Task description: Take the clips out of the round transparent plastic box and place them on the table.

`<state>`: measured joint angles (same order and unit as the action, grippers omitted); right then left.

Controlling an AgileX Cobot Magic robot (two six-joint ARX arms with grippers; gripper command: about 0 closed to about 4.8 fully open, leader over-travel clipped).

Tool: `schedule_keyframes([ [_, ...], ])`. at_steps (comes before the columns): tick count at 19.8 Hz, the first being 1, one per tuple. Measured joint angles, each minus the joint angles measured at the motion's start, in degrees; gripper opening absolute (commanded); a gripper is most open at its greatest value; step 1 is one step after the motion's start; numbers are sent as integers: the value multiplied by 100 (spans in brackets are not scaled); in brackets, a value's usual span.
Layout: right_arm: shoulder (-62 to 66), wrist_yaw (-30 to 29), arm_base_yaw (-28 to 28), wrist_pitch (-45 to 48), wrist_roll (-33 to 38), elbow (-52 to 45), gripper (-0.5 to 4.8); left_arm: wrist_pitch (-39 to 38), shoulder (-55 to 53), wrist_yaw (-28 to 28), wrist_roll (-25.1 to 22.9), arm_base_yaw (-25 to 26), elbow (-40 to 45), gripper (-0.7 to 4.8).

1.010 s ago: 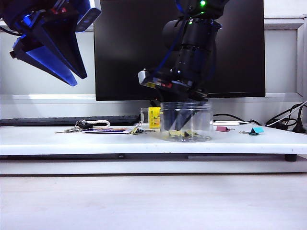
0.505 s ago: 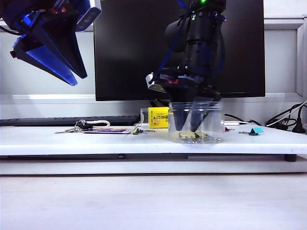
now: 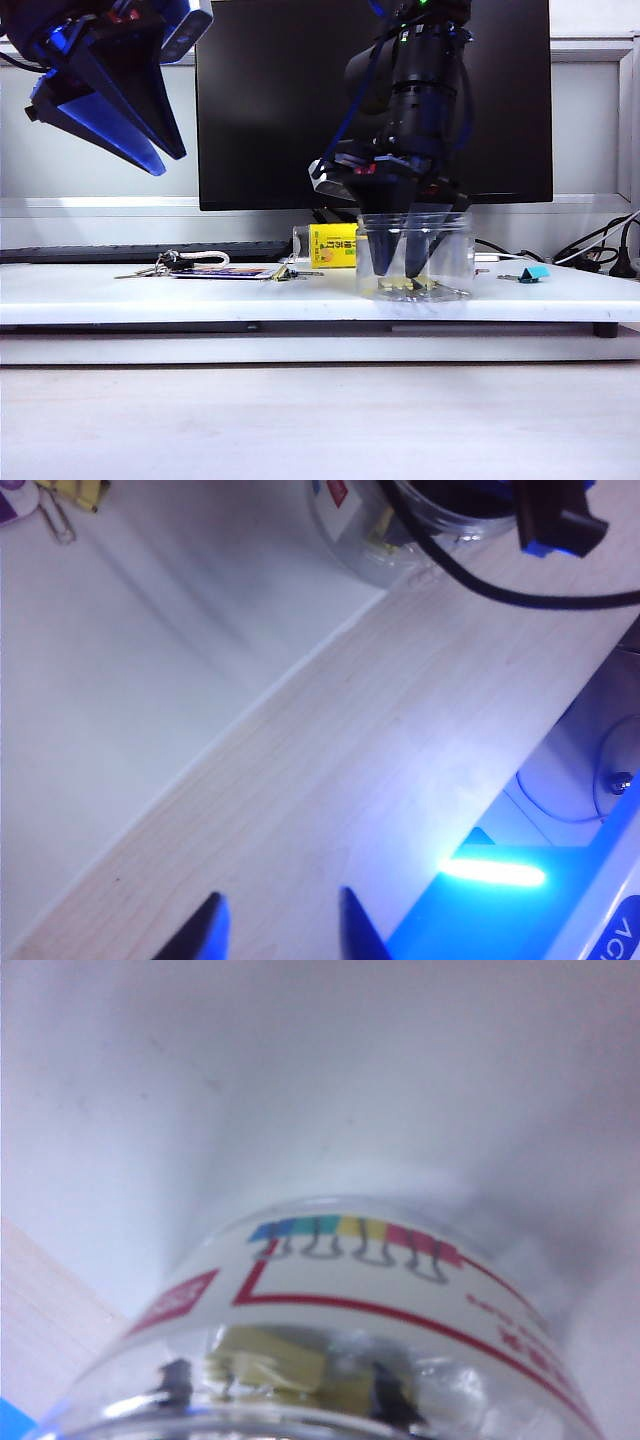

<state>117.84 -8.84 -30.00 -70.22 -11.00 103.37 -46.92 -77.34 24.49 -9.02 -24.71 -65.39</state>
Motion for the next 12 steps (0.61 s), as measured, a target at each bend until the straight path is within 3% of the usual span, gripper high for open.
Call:
schedule_keyframes([
  [3, 85, 2, 0, 0, 24, 20, 153, 2, 0, 0, 0, 0, 0, 153],
  [10, 142, 116, 0, 345, 68, 22, 142, 79, 2, -4, 0, 0, 0, 152],
  [12, 192, 129, 2, 345, 70, 133, 103, 85, 2, -4, 0, 0, 0, 152],
])
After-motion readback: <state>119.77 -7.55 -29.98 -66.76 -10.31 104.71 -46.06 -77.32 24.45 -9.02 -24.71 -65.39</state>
